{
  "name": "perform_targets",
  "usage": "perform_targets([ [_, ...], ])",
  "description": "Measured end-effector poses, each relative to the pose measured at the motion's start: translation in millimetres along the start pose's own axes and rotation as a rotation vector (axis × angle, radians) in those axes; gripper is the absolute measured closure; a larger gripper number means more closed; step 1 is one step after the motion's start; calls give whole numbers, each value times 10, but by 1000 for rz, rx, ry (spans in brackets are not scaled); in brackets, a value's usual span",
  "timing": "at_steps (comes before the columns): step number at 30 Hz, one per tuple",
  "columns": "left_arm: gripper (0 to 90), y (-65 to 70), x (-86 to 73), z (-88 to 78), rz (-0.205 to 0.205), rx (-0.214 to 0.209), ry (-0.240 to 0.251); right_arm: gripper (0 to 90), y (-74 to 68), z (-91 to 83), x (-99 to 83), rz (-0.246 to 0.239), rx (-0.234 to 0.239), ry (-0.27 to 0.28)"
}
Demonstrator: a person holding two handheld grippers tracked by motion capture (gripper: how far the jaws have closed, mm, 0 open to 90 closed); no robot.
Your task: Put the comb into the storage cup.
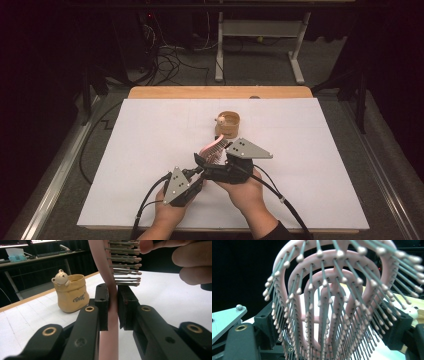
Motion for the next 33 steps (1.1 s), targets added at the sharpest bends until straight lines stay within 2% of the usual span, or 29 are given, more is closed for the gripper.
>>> perform_targets([
  [4, 779, -5, 8, -5, -10, -5, 2, 204, -9, -2, 11, -6, -1, 1],
  [6, 731, -10, 11, -4, -21, -4, -2, 204, -15, -2, 15, -5, 3, 1],
  [14, 684, -12, 15, -3, -28, -23, -7, 204, -5, -7, 22, -8, -3, 3],
  [15, 653, -14, 13, 0, -31, -26, -11, 204, -3, -8, 25, -7, -3, 3],
  [18, 634, -18, 10, -3, -29, -30, -15, 204, -1, -16, 36, -5, -5, 5],
  [19, 588, -18, 11, -3, -30, -33, -15, 204, 2, -20, 40, -9, -7, 7],
  [22, 572, -19, 2, 4, -31, -41, -24, 204, 17, -35, 51, -7, -12, 10],
  [23, 533, -22, -1, 8, -34, -44, -28, 204, 20, -43, 52, -5, -13, 7],
  [25, 528, -31, -9, 12, -39, -49, -38, 203, 28, -52, 60, -16, -20, 12],
  [27, 472, -40, -11, 17, -54, -63, -42, 203, 36, -64, 65, -13, -21, 9],
  [30, 470, -63, -22, 17, -64, -76, -58, 203, 55, -83, 80, -15, -25, 16],
  [32, 391, -81, -31, 20, -77, -83, -69, 203, 66, -99, 90, -15, -28, 20],
  [33, 390, -86, -32, 16, -77, -89, -68, 203, 76, -105, 93, -16, -30, 22],
])
Point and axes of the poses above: each handheld gripper's, and its own axes: z roughly forward along the jaws, x roughly out of its top, y roughly to its right, the point moved 5 cm from there along z, roughly forward along the jaws, and after that the axes turned 3 degrees about -y, right-handed, at the moved point
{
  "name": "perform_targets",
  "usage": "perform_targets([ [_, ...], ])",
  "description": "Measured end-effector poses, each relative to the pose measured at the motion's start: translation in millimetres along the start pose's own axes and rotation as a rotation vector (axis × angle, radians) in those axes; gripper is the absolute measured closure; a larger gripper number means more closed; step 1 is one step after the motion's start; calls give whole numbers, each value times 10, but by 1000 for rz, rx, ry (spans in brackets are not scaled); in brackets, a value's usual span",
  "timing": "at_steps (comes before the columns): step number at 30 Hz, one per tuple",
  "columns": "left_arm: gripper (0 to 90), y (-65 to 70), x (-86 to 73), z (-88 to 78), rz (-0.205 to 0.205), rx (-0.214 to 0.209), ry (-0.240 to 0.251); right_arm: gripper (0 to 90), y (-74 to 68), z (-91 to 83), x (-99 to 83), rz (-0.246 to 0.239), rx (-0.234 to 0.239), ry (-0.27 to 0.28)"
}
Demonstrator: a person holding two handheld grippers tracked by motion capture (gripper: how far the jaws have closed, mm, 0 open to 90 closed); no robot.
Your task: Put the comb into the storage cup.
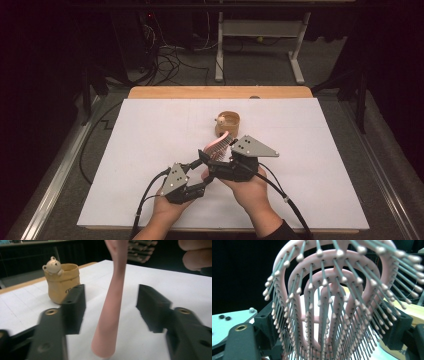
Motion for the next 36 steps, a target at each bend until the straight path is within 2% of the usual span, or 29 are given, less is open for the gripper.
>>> perform_targets([
  [2, 379, -7, 6, -7, -1, -4, 5, 203, 18, -15, 5, 0, -3, 1],
  [4, 322, -23, 0, -12, -12, -14, -6, 203, 37, -30, 12, -2, -8, 5],
  [7, 241, -69, -5, -28, -50, -25, -32, 203, 80, -60, 15, -2, -16, 7],
  [12, 140, -164, -17, -69, -57, 5, -56, 202, 133, -88, 10, 0, -24, 4],
  [20, 95, -310, -17, -226, -75, 11, -48, 203, 178, -133, 33, -8, -29, 11],
  [24, 0, -402, -50, -332, -90, 49, -56, 203, 195, -160, 41, -10, -35, 12],
  [27, 0, -470, -117, -392, -97, 83, -66, 202, 208, -181, 35, -13, -38, 9],
  [31, 0, -547, -201, -435, -132, 87, -72, 202, 243, -204, 25, -18, -45, 7],
  [36, 0, -592, -206, -493, -109, 109, -57, 202, 313, -266, -2, -24, -65, 4],
])
Point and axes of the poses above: each handheld gripper's, and its own axes: z roughly forward along the jaws, x roughly out of its top, y roughly to its right, the point moved 5 cm from there along z, roughly forward along the jaws, and after that the axes turned 3 degrees about -y, right-handed, at the moved point
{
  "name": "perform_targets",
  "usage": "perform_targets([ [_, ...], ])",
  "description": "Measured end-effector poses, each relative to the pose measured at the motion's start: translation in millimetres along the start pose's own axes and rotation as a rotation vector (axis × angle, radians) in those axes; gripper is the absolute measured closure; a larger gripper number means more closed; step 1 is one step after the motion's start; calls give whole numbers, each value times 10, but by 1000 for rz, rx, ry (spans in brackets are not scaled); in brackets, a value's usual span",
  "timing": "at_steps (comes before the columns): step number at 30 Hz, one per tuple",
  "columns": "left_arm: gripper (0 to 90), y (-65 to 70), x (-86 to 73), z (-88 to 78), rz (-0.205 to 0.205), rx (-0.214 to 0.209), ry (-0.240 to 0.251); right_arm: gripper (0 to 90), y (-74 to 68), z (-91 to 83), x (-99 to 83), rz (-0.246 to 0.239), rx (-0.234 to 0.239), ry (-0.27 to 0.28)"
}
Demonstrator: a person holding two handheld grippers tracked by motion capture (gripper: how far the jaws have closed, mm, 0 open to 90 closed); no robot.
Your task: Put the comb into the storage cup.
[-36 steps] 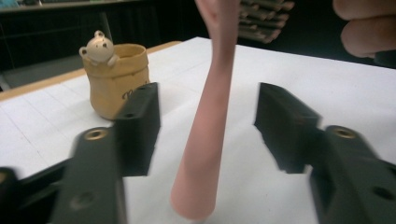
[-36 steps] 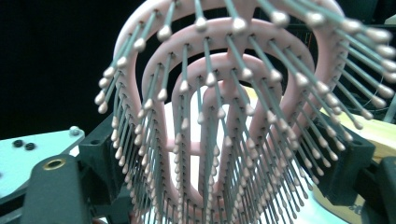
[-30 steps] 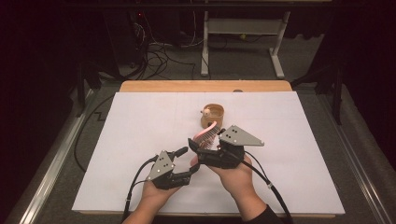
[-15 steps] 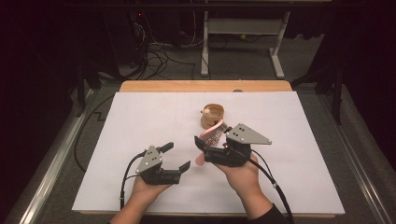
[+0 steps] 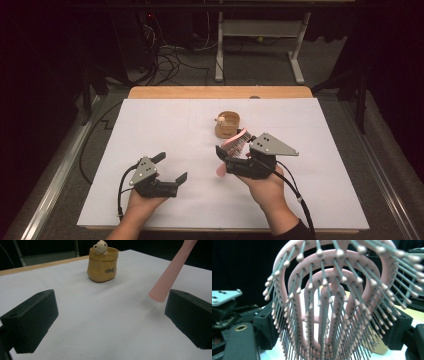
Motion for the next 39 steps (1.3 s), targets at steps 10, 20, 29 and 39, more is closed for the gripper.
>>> perform_targets([
  [10, 0, -16, -34, -4, 22, -4, -1, 203, 196, -209, -14, -6, -51, 0],
  [20, 0, -56, -43, -20, -5, -10, 11, 202, 400, -374, -30, -4, -101, -2],
  [29, 0, -48, -51, -22, -13, -23, 11, 202, 543, -470, -77, 3, -134, -2],
  [39, 0, -42, -47, -26, -23, -35, 21, 202, 746, -574, -74, 4, -183, -1],
])
Point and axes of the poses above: each handheld gripper's, and its own axes: z roughly forward along the jaws, x roughly out of its top, y roughly to its right, the point moved 5 cm from there along z, roughly forward along the jaws, and after that the axes turned 3 degrees about -y, right-handed, at the moved point
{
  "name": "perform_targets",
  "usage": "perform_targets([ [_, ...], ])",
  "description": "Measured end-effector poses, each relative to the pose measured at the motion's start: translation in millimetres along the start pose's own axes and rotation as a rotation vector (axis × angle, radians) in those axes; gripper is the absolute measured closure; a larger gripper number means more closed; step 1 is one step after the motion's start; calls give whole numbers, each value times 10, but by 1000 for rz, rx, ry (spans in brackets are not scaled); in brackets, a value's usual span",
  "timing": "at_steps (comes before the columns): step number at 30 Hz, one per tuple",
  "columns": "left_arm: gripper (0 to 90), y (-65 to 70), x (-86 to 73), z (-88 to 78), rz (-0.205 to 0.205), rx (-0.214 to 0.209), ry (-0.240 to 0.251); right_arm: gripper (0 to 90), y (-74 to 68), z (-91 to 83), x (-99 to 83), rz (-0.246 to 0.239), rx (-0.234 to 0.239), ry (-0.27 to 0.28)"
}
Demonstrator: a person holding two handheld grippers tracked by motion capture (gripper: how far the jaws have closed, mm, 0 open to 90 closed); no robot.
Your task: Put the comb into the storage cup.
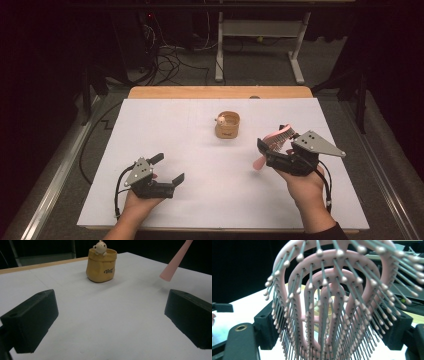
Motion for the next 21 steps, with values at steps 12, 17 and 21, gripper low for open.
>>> perform_targets([
  [12, 0, -21, -10, -5, -4, 21, -6, 202, 244, -68, 13, 14, -51, 7],
  [17, 0, -13, -11, 9, -5, 12, -9, 202, 253, -14, 42, 28, -52, 12],
  [21, 0, -20, -1, -10, -3, 12, 0, 202, 232, 20, 79, 33, -52, 17],
])
Point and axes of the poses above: each handheld gripper's, and its own axes: z roughly forward along the jaws, x roughly out of its top, y roughly to its right, the point moved 5 cm from there along z, roughly forward along the jaws, and after that the axes turned 3 degrees about -y, right-handed, at the moved point
